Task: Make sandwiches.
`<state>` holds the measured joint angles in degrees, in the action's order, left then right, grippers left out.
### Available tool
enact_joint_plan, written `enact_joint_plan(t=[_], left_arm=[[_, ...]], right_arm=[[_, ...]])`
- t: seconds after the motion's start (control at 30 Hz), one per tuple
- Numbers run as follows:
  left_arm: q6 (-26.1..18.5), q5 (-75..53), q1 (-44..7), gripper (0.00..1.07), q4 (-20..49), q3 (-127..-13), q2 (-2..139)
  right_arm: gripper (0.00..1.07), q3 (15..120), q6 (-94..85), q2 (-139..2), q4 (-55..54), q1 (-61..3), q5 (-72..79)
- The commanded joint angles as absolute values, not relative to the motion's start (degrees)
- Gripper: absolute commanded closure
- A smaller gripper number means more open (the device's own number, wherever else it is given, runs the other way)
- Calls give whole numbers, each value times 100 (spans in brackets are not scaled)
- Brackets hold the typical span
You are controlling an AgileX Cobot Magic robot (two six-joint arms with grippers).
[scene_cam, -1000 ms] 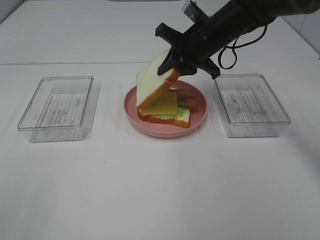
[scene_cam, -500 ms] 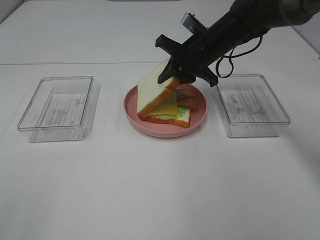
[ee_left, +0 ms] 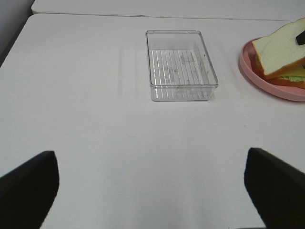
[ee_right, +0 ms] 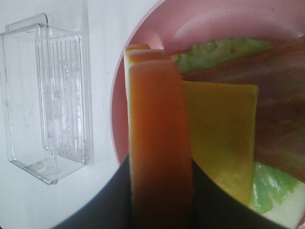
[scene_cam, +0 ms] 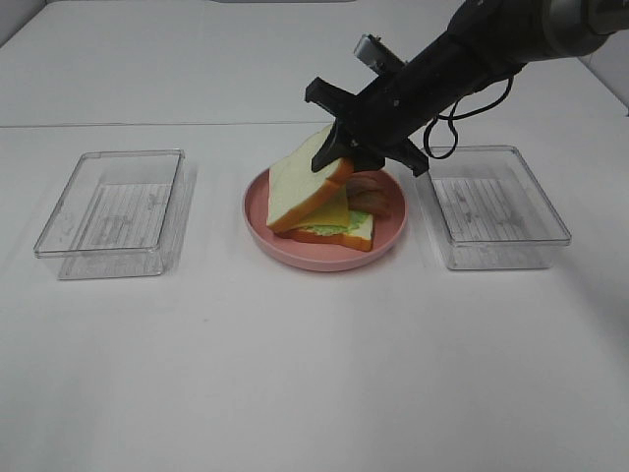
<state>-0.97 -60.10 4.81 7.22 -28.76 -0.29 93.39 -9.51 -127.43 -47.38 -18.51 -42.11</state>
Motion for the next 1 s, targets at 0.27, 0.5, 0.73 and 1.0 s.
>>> enact_joint_plan(t=[0.27, 0.5, 0.73, 1.0], left_arm=[[-97, -5919, 464, 7, 751, -2859, -138], [-97, -5919, 464, 7, 751, -2859, -138], [-97, -5919, 464, 7, 751, -2859, -138], [-97, -5919, 464, 7, 751, -2859, -138]], right_arm=[[12, 9374, -934, -12720, -4509, -1822, -4286], [10, 9374, -756, -12353, -3678, -1822, -4332], [10, 9374, 143, -11625, -1553, -1822, -4670], [11, 9374, 395, -11110, -418, -1639, -4996]])
